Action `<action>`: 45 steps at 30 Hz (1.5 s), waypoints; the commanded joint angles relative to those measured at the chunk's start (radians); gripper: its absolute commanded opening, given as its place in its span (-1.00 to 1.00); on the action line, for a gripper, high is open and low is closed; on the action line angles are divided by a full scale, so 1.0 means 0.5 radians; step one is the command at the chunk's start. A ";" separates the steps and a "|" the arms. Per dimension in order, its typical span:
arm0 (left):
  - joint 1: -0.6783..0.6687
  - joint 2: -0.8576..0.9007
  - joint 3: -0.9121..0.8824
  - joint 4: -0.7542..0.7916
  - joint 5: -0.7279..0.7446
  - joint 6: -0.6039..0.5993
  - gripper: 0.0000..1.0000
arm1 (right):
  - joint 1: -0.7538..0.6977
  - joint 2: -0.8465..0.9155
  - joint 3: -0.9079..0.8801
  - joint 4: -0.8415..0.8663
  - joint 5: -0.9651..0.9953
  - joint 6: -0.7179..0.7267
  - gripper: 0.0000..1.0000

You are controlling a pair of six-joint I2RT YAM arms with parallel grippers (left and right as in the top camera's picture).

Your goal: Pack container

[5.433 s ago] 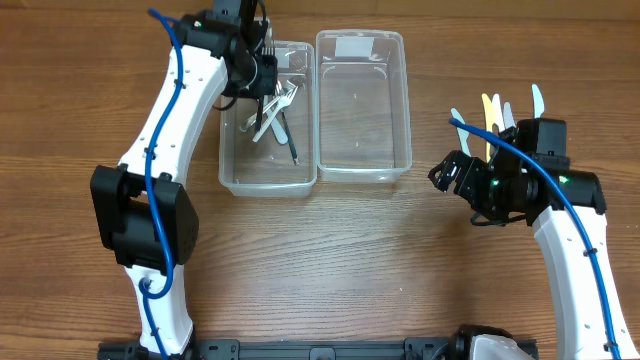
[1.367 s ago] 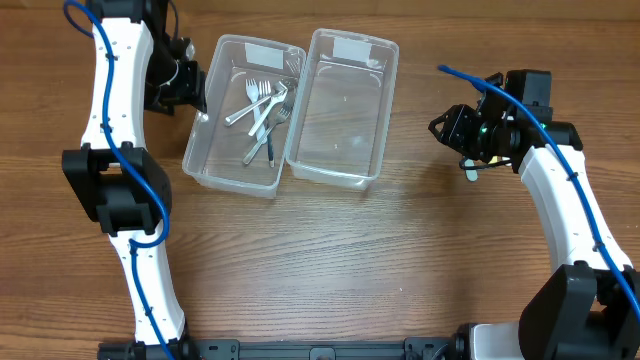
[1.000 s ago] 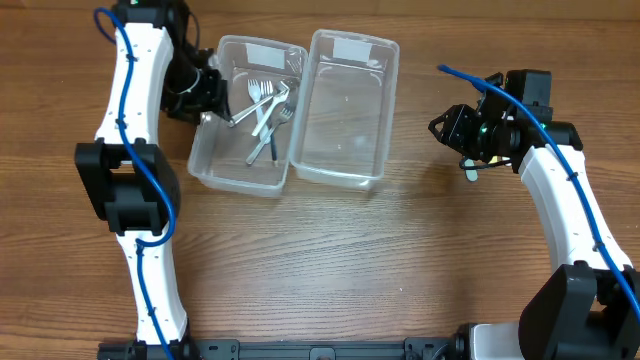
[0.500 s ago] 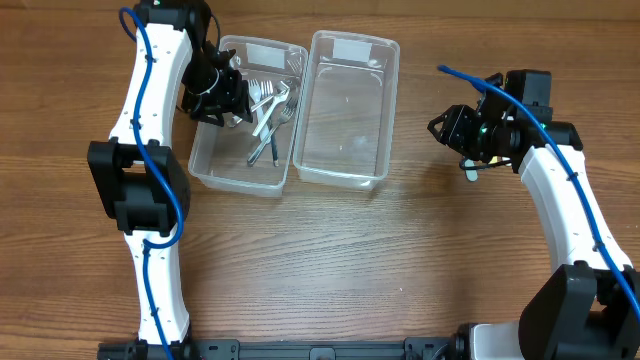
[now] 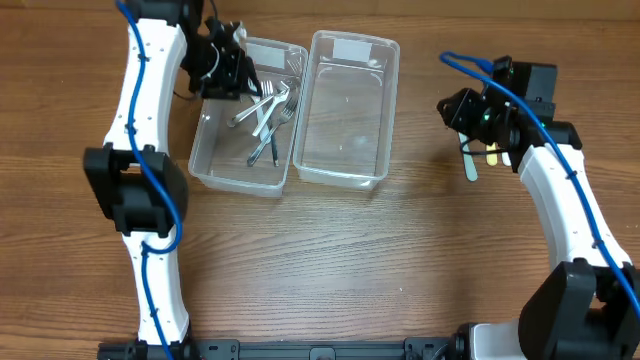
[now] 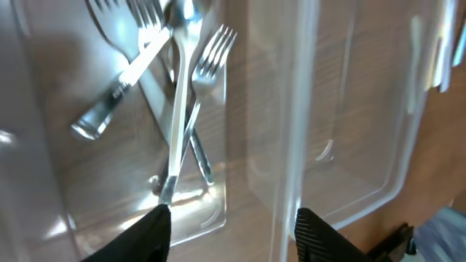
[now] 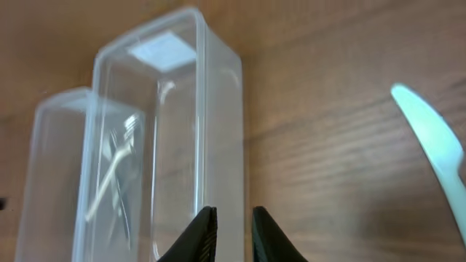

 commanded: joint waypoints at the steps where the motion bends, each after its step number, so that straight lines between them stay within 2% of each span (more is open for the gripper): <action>1: 0.085 -0.244 0.173 -0.002 -0.160 -0.043 0.17 | 0.011 0.164 0.027 0.108 -0.100 0.123 -0.70; 4: 0.140 -0.280 0.174 -0.018 -0.355 -0.114 0.19 | 0.013 0.282 0.027 0.185 -0.222 0.166 -0.74; 10: 0.239 -0.282 0.173 -0.107 -0.472 -0.113 0.22 | 0.079 0.457 0.027 0.320 -0.275 0.225 -0.80; 19: 0.314 -0.282 0.172 -0.185 -0.533 -0.112 0.25 | 0.285 0.607 0.027 0.460 -0.181 0.253 -0.78; 28: 0.315 -0.282 0.172 -0.198 -0.586 -0.113 0.28 | 0.252 0.659 0.045 0.465 -0.355 0.262 -0.82; 30: 0.315 -0.282 0.172 -0.201 -0.680 -0.132 0.33 | 0.219 0.649 0.063 0.426 -0.392 0.260 -0.82; 32: 0.315 -0.282 0.172 -0.201 -0.788 -0.175 0.47 | 0.175 0.618 0.096 0.335 -0.392 0.192 -0.81; 34: 0.317 -0.282 0.172 -0.201 -0.880 -0.217 0.61 | 0.113 0.558 0.165 0.172 -0.338 0.049 -0.74; 38: 0.322 -0.282 0.172 -0.169 -1.023 -0.278 0.92 | -0.023 0.405 0.472 -0.347 0.014 -0.211 -0.46; 39: 0.323 -0.282 0.172 -0.143 -1.056 -0.277 1.00 | -0.043 0.381 0.570 -0.486 0.122 -0.262 -0.33; 40: 0.323 -0.282 0.172 -0.119 -1.089 -0.275 1.00 | -0.059 0.369 0.667 -0.622 0.227 -0.301 -0.19; 43: 0.323 -0.282 0.172 -0.031 -1.168 -0.275 1.00 | -0.072 0.368 0.920 -1.019 0.480 -0.410 0.06; 45: 0.323 -0.282 0.172 0.012 -1.168 -0.276 1.00 | -0.072 0.368 0.954 -1.130 0.503 -0.479 0.20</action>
